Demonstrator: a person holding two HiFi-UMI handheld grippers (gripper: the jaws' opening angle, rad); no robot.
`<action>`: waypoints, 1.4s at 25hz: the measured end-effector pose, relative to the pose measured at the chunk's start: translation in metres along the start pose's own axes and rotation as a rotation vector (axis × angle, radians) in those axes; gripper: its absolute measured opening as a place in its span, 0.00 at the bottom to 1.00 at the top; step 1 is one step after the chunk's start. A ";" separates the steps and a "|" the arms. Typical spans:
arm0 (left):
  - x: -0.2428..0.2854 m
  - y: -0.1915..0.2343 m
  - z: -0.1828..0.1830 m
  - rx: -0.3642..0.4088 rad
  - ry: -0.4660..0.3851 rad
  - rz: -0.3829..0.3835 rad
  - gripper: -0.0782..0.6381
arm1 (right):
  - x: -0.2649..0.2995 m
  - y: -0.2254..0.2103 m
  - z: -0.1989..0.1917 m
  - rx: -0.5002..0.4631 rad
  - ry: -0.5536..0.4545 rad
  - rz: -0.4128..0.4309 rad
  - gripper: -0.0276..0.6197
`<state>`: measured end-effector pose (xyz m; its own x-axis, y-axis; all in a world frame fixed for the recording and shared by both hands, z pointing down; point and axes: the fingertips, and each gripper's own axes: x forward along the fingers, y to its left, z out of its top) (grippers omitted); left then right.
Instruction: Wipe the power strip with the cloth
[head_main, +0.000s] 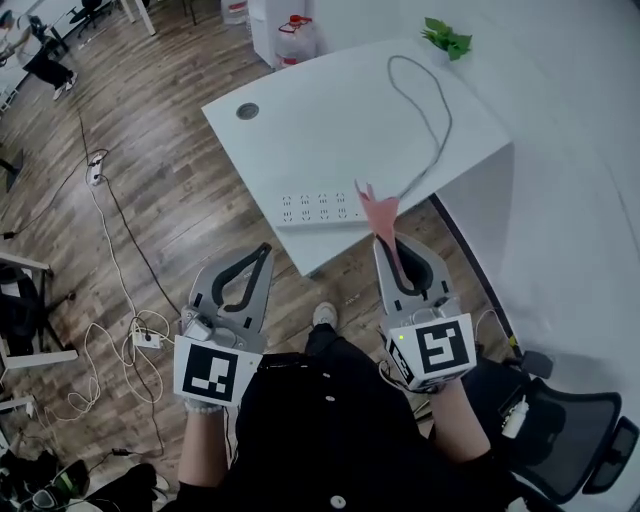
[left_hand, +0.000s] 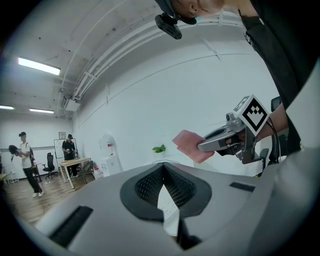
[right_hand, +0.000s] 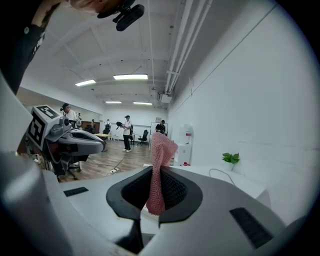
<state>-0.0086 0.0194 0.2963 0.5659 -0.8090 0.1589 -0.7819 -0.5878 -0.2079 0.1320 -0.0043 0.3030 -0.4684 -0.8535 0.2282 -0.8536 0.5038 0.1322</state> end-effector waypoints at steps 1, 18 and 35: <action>0.009 0.001 0.002 0.005 0.001 0.008 0.13 | 0.006 -0.007 -0.001 0.000 0.004 0.014 0.13; 0.081 0.031 0.016 0.036 0.032 0.051 0.13 | 0.078 -0.052 -0.003 0.031 0.029 0.110 0.13; 0.108 0.069 0.002 0.004 0.027 -0.035 0.13 | 0.121 -0.051 -0.006 0.076 0.085 0.041 0.13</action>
<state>-0.0008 -0.1088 0.2976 0.5859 -0.7874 0.1918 -0.7604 -0.6159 -0.2058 0.1198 -0.1323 0.3300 -0.4855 -0.8163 0.3129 -0.8503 0.5241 0.0477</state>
